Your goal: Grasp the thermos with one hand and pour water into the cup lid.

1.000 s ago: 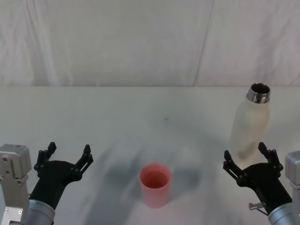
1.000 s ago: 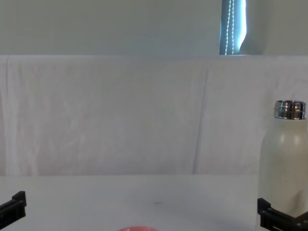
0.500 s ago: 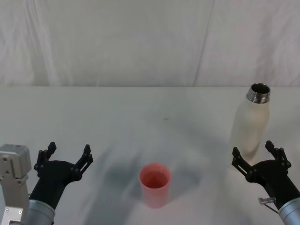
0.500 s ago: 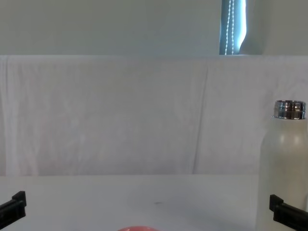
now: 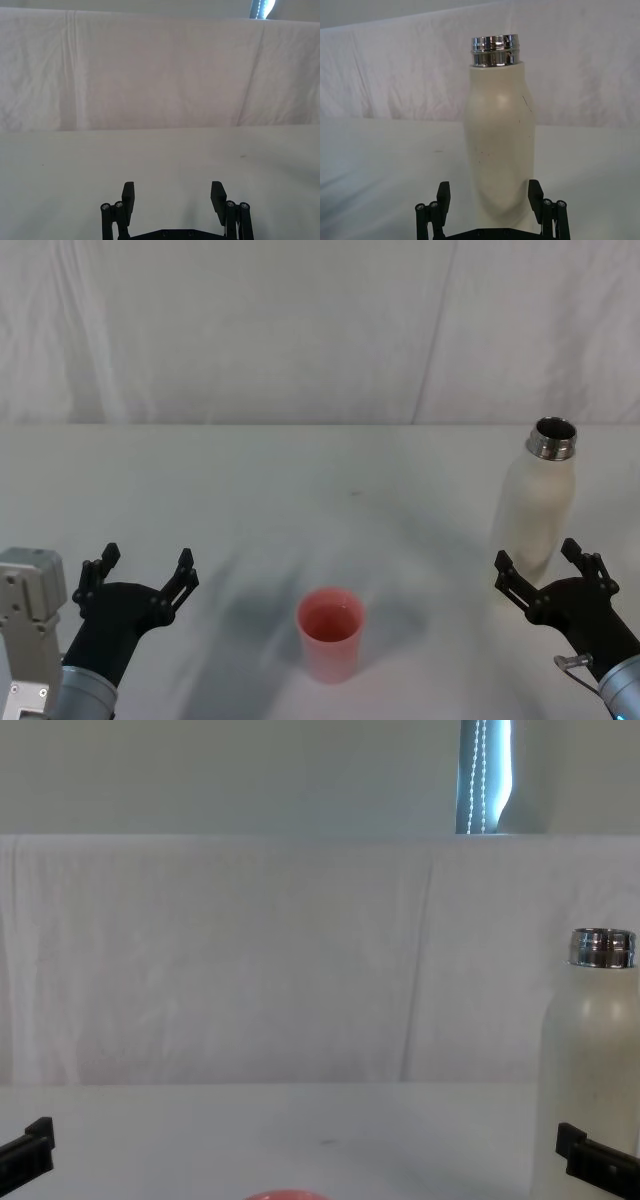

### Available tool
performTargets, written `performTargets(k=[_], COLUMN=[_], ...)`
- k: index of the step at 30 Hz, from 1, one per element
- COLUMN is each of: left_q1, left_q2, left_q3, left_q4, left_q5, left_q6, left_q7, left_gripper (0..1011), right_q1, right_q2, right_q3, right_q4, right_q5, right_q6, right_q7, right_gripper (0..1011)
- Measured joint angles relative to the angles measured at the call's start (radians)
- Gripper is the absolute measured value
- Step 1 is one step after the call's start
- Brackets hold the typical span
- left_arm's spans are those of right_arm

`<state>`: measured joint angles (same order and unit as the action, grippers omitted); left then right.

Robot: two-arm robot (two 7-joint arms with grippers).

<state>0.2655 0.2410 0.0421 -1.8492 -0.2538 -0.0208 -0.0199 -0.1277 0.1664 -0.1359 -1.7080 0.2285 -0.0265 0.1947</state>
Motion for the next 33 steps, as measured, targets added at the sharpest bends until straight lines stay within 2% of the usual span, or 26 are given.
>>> performTargets(k=[22,33], left_q1=[0.0,0.0], left_q2=[0.0,0.0], left_q3=[0.0,0.0], left_q4=[0.0,0.0], left_q5=[0.0,0.0], left_q6=[0.0,0.0], left_q7=[0.0,0.0], left_gripper=[1001,1001], right_q1=[0.074,0.095], right_q2=[0.001,-0.007], right_q3=[-0.01,-0.009], right_q4=[0.111,0.133], right_q5=[0.01,0.005], right_q6=[-0.007,-0.008], right_q7=[-0.008,-0.016], right_gripper=[1003,1003])
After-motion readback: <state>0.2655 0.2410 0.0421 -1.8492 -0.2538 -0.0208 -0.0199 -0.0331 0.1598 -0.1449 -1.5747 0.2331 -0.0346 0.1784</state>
